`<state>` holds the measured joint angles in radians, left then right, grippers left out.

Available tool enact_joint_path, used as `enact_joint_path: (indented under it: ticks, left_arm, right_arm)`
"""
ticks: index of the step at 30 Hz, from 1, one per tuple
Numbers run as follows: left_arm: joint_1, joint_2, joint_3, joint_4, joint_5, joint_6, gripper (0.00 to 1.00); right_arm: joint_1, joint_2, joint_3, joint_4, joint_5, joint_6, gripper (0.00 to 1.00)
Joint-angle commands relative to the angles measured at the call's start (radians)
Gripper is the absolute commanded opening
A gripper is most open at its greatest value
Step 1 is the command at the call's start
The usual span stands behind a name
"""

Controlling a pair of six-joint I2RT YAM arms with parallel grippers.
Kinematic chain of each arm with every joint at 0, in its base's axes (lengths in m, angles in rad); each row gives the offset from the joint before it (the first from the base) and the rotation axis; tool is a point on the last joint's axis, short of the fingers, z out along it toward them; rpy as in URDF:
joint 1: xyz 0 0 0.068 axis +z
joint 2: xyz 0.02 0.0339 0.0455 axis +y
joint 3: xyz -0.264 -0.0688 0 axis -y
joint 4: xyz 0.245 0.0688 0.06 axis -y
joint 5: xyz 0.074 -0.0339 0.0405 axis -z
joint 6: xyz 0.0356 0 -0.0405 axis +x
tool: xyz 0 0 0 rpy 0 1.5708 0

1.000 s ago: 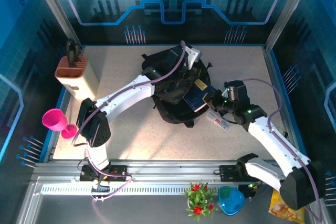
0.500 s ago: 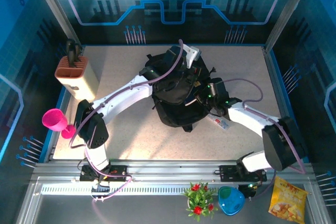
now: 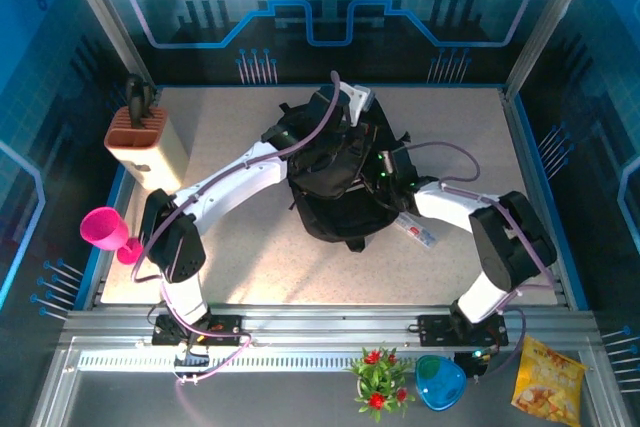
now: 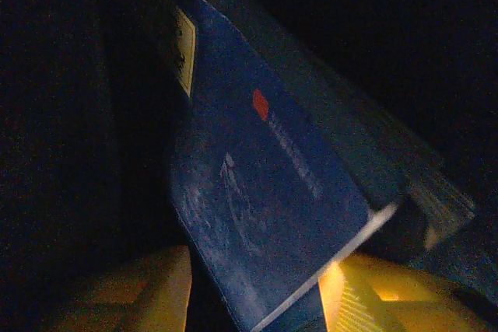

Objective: Pack the student bag
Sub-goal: Place the book in the student bag, then close the student bag at the top-center of the table, then rotate the student bag at the top-center of the table.

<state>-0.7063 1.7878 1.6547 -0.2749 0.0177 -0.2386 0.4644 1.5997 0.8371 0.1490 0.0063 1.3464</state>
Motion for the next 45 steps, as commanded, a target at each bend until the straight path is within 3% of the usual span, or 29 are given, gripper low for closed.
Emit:
enact_joint_path:
  ticks: [1, 6, 10, 14, 19, 27, 33, 37, 45]
  left_arm:
    - [0.010, -0.059, -0.012, 0.080, 0.026, -0.028, 0.00]
    - [0.017, -0.061, -0.038, 0.080, 0.054, -0.050, 0.05]
    - [0.023, -0.072, -0.080, 0.063, 0.090, -0.077, 0.36]
    - [0.042, -0.121, -0.167, 0.017, 0.049, -0.148, 0.60]
    - [0.115, -0.208, -0.345, 0.025, 0.058, -0.247, 0.71]
    - [0.285, -0.287, -0.602, -0.008, 0.031, -0.419, 0.70]
    - [0.394, -0.255, -0.744, 0.123, 0.130, -0.542, 0.58]
    - [0.449, -0.172, -0.740, 0.233, 0.234, -0.574, 0.49]
    - [0.456, 0.040, -0.545, 0.183, 0.255, -0.515, 0.40]
  right_arm:
    - [0.003, -0.151, -0.060, -0.061, -0.025, -0.054, 0.54]
    - [-0.004, -0.424, -0.133, -0.291, 0.101, -0.148, 0.66]
    - [-0.047, -0.626, -0.163, -0.463, 0.234, -0.205, 0.73]
    - [-0.133, -0.711, -0.121, -0.561, 0.212, -0.290, 0.75]
    - [-0.199, -0.670, -0.054, -0.608, 0.106, -0.397, 0.77]
    - [-0.202, -0.535, -0.044, -0.572, -0.059, -0.441, 0.77]
    - [-0.186, -0.460, -0.080, -0.515, -0.156, -0.414, 0.76]
    - [-0.174, -0.428, -0.096, -0.502, -0.203, -0.407, 0.73]
    - [-0.176, -0.427, -0.188, -0.463, -0.297, -0.380, 0.65]
